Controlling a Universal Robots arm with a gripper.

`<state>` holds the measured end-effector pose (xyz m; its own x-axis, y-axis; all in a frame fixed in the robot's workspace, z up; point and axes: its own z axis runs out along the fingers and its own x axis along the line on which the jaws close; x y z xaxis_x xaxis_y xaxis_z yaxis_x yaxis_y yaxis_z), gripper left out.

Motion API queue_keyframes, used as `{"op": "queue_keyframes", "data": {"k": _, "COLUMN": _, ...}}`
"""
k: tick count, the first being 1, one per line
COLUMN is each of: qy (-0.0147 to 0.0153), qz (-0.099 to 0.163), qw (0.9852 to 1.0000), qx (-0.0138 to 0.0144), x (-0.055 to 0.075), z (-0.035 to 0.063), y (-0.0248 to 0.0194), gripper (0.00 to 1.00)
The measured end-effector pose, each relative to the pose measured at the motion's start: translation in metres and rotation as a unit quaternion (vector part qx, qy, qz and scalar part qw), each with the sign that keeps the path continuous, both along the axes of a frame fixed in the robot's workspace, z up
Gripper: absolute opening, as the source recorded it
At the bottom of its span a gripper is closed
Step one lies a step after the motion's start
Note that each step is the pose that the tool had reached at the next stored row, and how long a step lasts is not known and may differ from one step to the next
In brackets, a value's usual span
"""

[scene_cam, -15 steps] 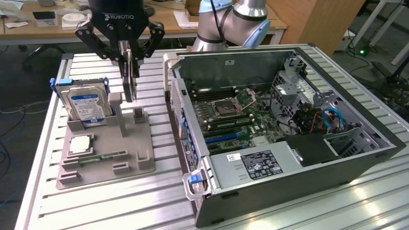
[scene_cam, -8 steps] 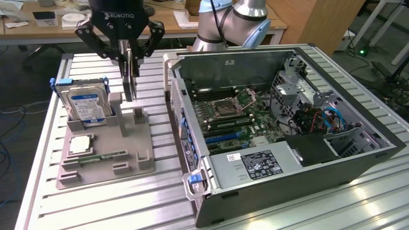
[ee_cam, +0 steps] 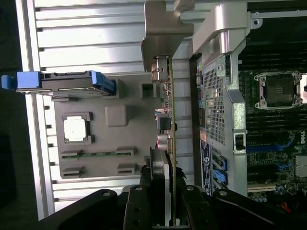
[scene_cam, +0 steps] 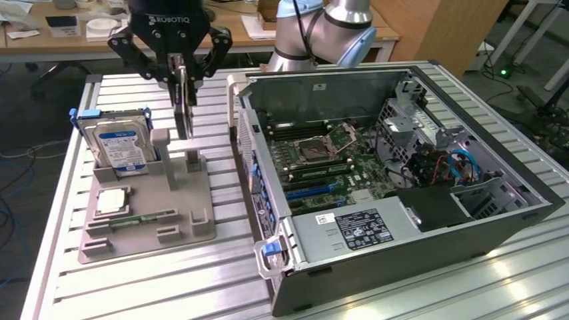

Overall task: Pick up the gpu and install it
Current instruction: 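Pick up the gpu and move the gpu toward the slot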

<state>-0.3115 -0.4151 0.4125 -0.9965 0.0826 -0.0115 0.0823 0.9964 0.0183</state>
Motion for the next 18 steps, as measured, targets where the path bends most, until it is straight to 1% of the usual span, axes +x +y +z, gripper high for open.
{"op": "queue_keyframes", "data": {"k": 8, "qy": 0.0000, "qz": 0.000, "qw": 1.0000, "qx": 0.0000, "x": 0.020, "z": -0.0002, "y": 0.0000, "gripper": 0.28}}
{"op": "queue_keyframes", "data": {"k": 18, "qy": 0.0000, "qz": 0.000, "qw": 1.0000, "qx": 0.0000, "x": 0.052, "z": -0.0006, "y": 0.0000, "gripper": 0.28}}
